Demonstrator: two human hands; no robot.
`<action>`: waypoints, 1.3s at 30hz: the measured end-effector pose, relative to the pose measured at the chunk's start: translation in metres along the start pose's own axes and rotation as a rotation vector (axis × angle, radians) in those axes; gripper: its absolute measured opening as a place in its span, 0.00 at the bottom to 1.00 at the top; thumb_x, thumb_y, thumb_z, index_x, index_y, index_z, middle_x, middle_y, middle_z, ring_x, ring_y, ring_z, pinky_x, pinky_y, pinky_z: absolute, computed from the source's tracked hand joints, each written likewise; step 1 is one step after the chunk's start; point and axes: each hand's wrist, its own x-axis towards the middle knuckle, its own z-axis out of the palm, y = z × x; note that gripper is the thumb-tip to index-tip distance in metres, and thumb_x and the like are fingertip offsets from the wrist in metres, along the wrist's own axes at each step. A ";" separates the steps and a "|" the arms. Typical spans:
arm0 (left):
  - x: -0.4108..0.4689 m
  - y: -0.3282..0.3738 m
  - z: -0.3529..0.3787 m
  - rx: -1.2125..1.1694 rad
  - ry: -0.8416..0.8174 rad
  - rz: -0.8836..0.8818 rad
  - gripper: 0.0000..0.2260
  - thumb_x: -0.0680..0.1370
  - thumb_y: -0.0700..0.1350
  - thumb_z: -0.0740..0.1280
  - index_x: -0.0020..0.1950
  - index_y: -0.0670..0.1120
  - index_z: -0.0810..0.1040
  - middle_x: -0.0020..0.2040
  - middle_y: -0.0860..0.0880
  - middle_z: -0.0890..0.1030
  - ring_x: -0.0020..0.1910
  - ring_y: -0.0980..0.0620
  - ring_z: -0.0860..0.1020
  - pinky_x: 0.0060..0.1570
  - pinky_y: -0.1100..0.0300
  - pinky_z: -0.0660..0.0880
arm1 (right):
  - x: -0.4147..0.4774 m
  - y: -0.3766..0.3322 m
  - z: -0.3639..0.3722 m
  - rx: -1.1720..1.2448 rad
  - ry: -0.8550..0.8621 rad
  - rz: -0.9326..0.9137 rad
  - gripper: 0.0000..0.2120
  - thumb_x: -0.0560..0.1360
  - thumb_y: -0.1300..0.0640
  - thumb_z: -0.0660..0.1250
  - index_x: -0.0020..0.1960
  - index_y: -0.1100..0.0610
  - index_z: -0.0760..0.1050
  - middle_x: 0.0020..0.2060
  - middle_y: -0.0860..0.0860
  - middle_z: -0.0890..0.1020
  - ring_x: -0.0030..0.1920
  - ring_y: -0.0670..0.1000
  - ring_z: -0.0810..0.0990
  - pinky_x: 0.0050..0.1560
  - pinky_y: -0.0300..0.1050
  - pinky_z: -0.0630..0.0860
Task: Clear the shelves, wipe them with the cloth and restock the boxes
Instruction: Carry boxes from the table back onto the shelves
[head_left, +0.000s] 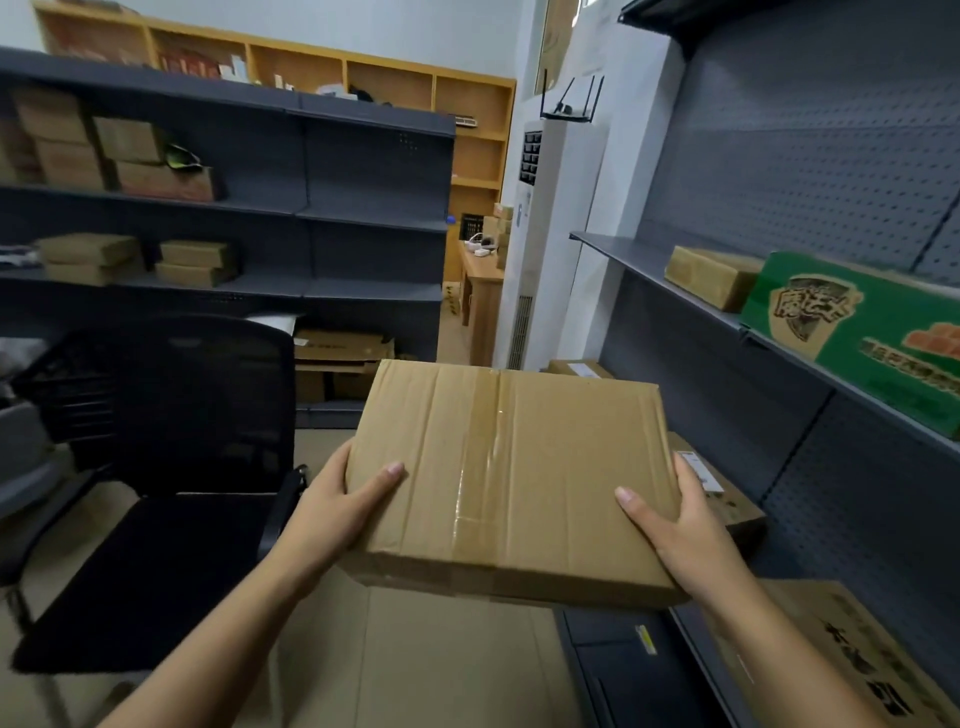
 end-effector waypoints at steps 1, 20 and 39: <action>0.015 -0.001 -0.002 -0.001 0.000 0.003 0.30 0.73 0.64 0.71 0.72 0.58 0.69 0.60 0.56 0.79 0.56 0.55 0.79 0.50 0.57 0.76 | 0.013 -0.003 0.007 0.003 -0.005 0.002 0.46 0.70 0.33 0.73 0.80 0.42 0.55 0.65 0.43 0.75 0.62 0.47 0.76 0.61 0.51 0.74; 0.302 0.022 -0.002 -0.022 -0.103 0.085 0.34 0.72 0.63 0.70 0.76 0.56 0.66 0.61 0.58 0.77 0.56 0.57 0.77 0.46 0.63 0.72 | 0.243 -0.054 0.079 0.005 0.114 -0.048 0.35 0.76 0.47 0.72 0.77 0.41 0.57 0.58 0.37 0.74 0.54 0.34 0.73 0.46 0.33 0.69; 0.592 0.040 0.081 0.024 -0.106 0.045 0.32 0.75 0.61 0.69 0.77 0.55 0.64 0.56 0.58 0.75 0.53 0.57 0.76 0.43 0.60 0.72 | 0.536 -0.029 0.109 0.051 0.143 -0.010 0.35 0.77 0.48 0.72 0.78 0.44 0.57 0.55 0.33 0.73 0.51 0.32 0.74 0.40 0.27 0.70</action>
